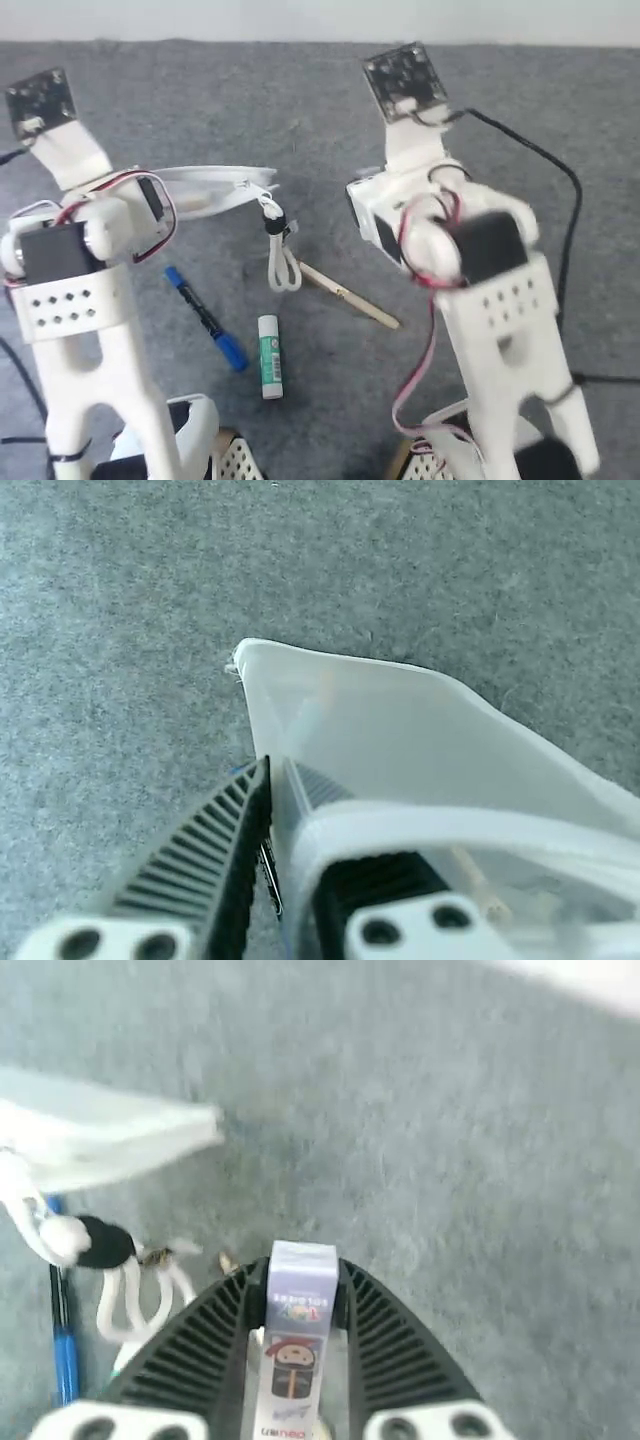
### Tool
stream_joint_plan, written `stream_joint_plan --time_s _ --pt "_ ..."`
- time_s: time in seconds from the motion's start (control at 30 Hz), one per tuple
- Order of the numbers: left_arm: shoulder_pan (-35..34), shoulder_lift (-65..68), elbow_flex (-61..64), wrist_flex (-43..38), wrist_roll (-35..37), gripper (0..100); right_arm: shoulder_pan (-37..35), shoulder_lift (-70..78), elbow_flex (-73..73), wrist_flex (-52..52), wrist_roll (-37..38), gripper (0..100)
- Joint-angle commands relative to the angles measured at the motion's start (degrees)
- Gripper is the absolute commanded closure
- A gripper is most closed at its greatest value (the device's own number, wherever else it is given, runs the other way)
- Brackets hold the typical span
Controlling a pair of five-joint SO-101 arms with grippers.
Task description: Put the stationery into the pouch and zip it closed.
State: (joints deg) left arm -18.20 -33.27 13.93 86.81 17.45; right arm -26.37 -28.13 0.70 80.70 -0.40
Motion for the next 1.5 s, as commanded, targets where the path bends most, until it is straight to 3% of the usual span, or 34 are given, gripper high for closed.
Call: stream_joint_plan --time_s 0.0,0.47,0.7,0.93,1.2,1.47 --pt "0.1 -2.8 -1.2 -2.0 0.4 99 -1.4 -11.4 7.1 -10.2 -0.1 99.3" --pt "0.0 -2.8 -1.2 -1.9 0.4 99 -10.9 -31.4 21.5 -29.8 0.0 99.3" --pt "0.0 -2.8 -0.4 -2.3 0.4 99 -16.4 -31.4 22.9 -36.1 0.0 99.3" --pt "0.0 -2.8 -0.4 -2.3 0.4 99 -21.4 -31.4 29.9 -52.7 0.1 99.3" --pt "0.0 -2.8 -0.4 -2.3 0.4 99 -22.0 -30.6 36.9 -67.5 0.1 99.3" --pt "0.0 -2.8 -0.4 -2.1 0.4 99 -22.4 -19.3 37.2 -76.9 -0.4 99.2"
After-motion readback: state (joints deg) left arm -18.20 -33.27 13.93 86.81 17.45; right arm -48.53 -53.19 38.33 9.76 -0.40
